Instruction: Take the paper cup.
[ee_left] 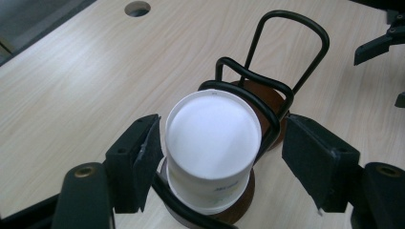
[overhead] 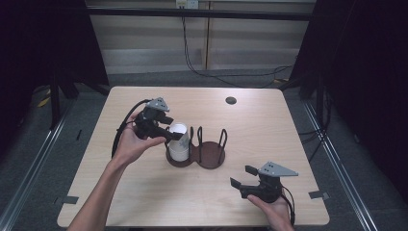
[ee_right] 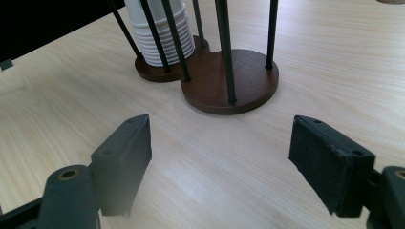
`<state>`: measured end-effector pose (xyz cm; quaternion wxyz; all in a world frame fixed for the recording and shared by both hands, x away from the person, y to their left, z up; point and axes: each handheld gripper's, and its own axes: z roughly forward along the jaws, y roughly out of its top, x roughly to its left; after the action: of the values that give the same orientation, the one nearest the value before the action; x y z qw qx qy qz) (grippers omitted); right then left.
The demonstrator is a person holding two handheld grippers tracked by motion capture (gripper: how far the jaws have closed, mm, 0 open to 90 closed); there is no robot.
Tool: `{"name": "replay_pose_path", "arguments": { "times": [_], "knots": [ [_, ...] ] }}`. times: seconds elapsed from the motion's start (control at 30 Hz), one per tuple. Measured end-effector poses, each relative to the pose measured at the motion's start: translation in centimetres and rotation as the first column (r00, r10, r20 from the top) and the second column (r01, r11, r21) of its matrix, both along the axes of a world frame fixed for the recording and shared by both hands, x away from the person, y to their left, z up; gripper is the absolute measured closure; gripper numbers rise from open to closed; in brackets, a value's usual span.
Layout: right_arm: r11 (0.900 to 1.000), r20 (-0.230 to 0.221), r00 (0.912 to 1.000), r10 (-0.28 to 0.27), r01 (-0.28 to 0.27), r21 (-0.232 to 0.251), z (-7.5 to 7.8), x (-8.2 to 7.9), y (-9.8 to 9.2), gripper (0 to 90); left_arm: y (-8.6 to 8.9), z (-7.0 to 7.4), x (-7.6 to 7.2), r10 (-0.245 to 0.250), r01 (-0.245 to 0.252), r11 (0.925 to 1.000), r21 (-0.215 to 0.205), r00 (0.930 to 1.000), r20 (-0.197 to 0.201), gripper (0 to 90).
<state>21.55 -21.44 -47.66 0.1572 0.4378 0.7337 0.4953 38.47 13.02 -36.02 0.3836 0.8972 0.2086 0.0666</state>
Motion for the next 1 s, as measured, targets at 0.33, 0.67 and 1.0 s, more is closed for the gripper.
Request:
{"name": "replay_pose_path", "arguments": {
  "times": [0.33,0.67,1.0],
  "knots": [
    [1.000,0.001,1.0000,0.008,-0.008,0.001,0.0,0.0,0.0,21.6,-2.4,-0.3,0.3,-0.018,0.018,0.9909,0.134,0.9998,-0.001,31.4],
    [1.000,0.003,0.9999,0.010,-0.010,-0.003,0.0,-0.1,0.0,21.6,-2.8,-0.9,1.1,0.000,0.007,0.9847,0.174,0.9992,-0.040,32.5],
    [1.000,-0.001,0.9999,0.012,-0.012,-0.004,0.0,-0.1,0.1,21.6,-2.9,-1.0,1.3,-0.019,0.028,0.9798,0.198,0.9986,-0.050,32.6]
  ]
}}
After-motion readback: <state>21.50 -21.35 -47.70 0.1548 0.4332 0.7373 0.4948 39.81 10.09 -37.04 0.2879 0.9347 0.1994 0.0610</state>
